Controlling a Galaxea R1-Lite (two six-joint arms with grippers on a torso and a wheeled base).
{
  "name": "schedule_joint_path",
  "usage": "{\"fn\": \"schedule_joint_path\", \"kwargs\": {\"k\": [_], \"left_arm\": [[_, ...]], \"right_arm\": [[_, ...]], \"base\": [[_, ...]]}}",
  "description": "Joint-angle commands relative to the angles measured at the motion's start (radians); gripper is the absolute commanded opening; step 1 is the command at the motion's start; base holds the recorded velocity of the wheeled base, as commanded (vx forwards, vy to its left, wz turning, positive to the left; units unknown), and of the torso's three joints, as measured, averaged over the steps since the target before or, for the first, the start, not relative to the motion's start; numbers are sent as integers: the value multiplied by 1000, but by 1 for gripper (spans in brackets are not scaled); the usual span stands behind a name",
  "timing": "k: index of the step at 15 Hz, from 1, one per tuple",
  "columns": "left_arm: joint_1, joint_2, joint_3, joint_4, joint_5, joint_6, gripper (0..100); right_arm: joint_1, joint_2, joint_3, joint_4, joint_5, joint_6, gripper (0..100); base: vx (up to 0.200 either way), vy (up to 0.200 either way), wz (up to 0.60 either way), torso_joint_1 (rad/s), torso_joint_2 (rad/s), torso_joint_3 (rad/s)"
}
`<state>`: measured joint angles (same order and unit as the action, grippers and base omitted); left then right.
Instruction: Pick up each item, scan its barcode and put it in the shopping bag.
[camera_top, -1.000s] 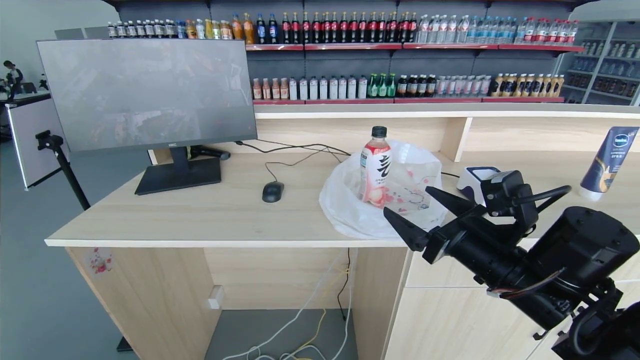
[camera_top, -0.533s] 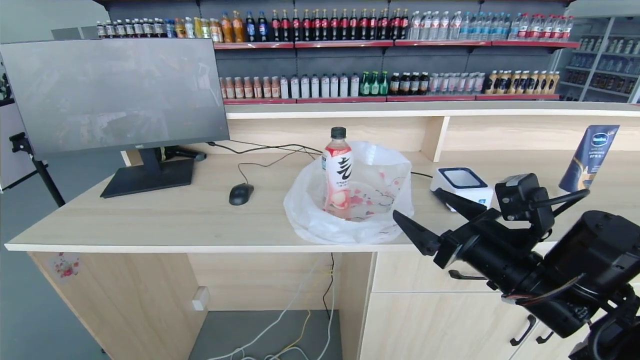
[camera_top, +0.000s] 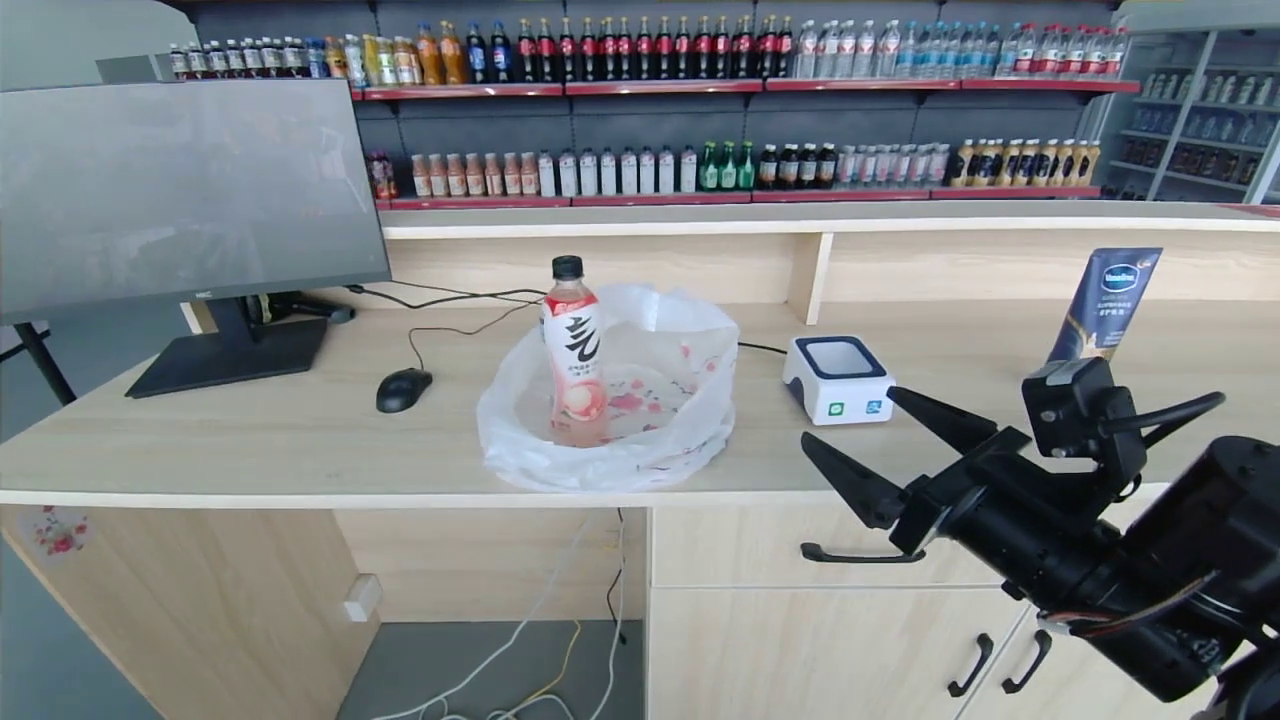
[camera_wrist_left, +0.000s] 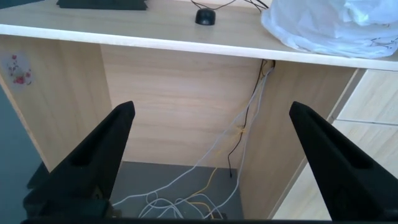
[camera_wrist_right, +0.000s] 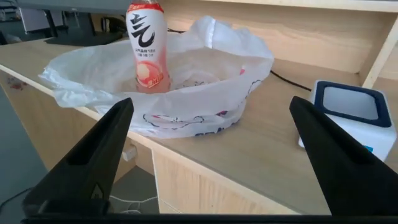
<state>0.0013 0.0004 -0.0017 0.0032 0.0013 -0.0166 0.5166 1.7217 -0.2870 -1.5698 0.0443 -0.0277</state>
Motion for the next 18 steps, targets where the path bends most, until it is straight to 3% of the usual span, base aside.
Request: {"fn": "schedule_joint_path", "kwargs": {"k": [1, 18], "left_arm": [[0, 0, 0, 0, 0, 0, 100], [0, 1, 0, 0, 0, 0, 100]], "right_arm": [[0, 7, 2, -1, 0, 0, 100], [-24, -4, 26, -1, 0, -1, 100]], "base": [[0, -200, 0, 7, 2, 2], [0, -200, 0, 2, 3, 3]]}}
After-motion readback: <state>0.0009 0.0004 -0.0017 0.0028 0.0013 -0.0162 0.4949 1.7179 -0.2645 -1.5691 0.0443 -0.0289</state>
